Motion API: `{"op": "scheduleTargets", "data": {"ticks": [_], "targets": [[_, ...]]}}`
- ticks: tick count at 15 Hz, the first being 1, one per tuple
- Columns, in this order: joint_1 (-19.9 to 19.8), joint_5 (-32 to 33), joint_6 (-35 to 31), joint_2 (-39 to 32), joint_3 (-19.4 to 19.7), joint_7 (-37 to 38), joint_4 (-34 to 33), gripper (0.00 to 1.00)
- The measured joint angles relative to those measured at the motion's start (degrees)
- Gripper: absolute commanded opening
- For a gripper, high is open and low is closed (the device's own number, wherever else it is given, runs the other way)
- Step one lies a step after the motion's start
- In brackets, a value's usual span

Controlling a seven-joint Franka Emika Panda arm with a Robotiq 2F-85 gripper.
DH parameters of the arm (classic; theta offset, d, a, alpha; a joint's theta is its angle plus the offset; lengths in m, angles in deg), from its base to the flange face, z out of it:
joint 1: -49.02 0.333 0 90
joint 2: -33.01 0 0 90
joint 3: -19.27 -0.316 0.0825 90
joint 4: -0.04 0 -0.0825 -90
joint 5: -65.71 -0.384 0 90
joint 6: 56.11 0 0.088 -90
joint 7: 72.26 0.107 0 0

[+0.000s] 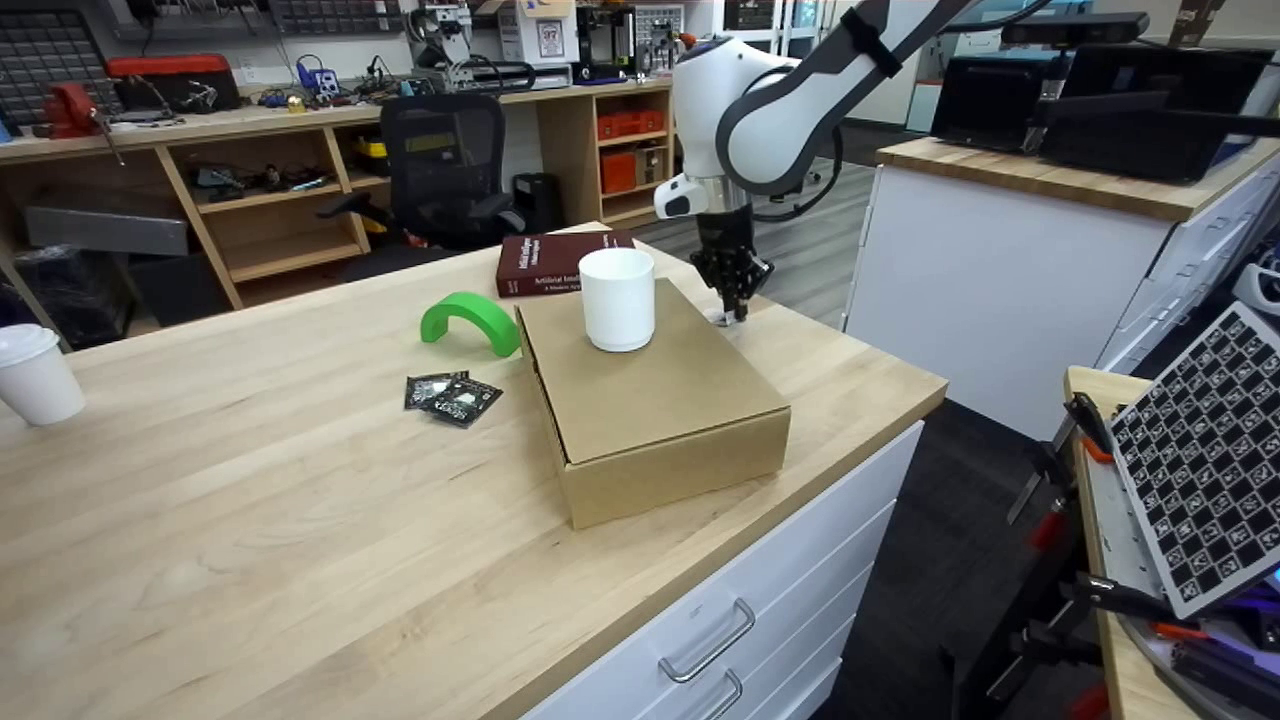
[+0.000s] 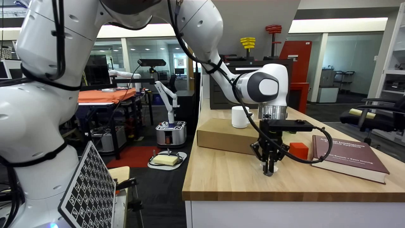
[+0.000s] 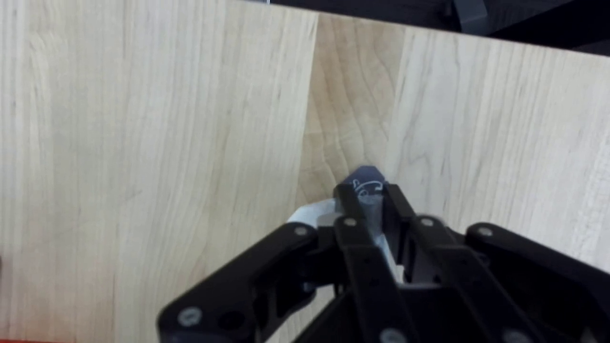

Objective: Put the tea bag into the coffee mug.

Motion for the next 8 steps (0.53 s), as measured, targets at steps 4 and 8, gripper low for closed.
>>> {"op": "scheduleTargets", "data": {"ticks": [4,8], "targets": [[-0.01,-0.01,0.00,0.00,0.07,0.00,-0.29,0.02],[0.01,-0.01,-0.38,0.11,0.14,0.06,-1.58,0.02]]}}
